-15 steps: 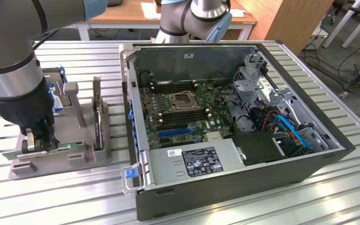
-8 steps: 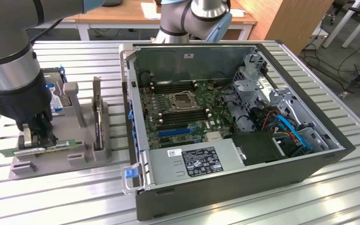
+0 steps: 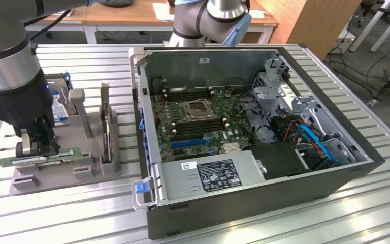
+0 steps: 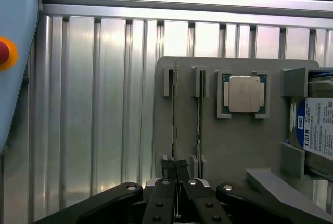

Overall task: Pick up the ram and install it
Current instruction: 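Pick up the ram and move it above insertion slot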

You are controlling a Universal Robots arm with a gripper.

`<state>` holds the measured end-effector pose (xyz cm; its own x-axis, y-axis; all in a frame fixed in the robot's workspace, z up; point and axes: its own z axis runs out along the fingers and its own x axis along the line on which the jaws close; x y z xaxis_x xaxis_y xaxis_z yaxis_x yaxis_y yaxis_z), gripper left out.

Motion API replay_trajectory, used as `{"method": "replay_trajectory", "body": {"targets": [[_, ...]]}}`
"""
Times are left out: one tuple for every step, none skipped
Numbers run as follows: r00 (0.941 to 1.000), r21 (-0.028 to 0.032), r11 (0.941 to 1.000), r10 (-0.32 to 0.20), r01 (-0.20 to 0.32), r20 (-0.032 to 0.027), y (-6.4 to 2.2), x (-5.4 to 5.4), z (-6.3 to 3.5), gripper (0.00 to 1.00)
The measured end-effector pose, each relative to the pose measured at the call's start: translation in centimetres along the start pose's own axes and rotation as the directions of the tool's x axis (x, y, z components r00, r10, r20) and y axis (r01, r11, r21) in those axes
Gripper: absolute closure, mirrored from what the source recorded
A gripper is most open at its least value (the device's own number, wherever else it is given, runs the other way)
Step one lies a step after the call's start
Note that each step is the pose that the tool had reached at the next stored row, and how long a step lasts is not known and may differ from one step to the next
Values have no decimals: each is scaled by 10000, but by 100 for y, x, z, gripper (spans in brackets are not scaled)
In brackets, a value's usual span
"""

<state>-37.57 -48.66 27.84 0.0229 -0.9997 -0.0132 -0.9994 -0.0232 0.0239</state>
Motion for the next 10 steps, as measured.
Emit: {"method": "replay_trajectory", "body": {"targets": [[10000,0,10000,0,0,-1,0,0,-15,89],[10000,-1,10000,1,-1,-1,1,0,-29,89],[10000,-1,10000,0,0,0,1,0,-44,89],[10000,-1,10000,0,0,-1,1,-1,-58,89],[10000,0,10000,0,0,0,2,-1,-69,89],[10000,0,10000,1,-1,0,2,-1,-80,89],[10000,0,10000,1,-1,0,3,-1,-94,89],[10000,-1,10000,0,0,-1,3,-1,-109,89],[10000,0,10000,0,0,0,3,-2,-128,89],[10000,0,10000,0,0,0,4,-2,-147,89]]}}
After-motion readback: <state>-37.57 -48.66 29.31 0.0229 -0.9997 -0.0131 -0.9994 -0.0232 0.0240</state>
